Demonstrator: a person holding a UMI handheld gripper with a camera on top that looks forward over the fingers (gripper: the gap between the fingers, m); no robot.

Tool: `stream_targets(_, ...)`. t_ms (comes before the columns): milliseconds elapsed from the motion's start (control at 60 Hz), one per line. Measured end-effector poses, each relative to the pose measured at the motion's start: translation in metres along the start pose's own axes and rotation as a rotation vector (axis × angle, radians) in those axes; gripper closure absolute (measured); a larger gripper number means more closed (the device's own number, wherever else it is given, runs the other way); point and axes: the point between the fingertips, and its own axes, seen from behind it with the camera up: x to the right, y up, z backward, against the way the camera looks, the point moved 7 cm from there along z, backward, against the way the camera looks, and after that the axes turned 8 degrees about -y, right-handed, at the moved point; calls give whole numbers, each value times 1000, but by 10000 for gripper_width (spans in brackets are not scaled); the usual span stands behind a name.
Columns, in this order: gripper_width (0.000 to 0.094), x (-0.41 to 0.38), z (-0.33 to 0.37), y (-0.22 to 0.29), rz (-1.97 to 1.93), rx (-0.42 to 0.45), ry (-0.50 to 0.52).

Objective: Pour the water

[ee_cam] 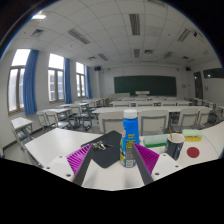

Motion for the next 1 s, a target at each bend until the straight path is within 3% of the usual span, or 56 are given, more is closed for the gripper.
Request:
stream_targets(350,116,37,-133,-9,93,22,-151)
stream_targets(383,168,37,-140,-13,85,15,-150)
stream_targets(417,366,35,-140,-17,90,2,-166)
stream_targets(533,544,43,-142,-20,70,36,-163)
stream_targets(583,575,43,-143,-20,59,39,-155)
stream_targets(733,584,54,-138,-13,-121,31,-145)
stream_targets(1000,583,74,-122,38,-1064,53,62)
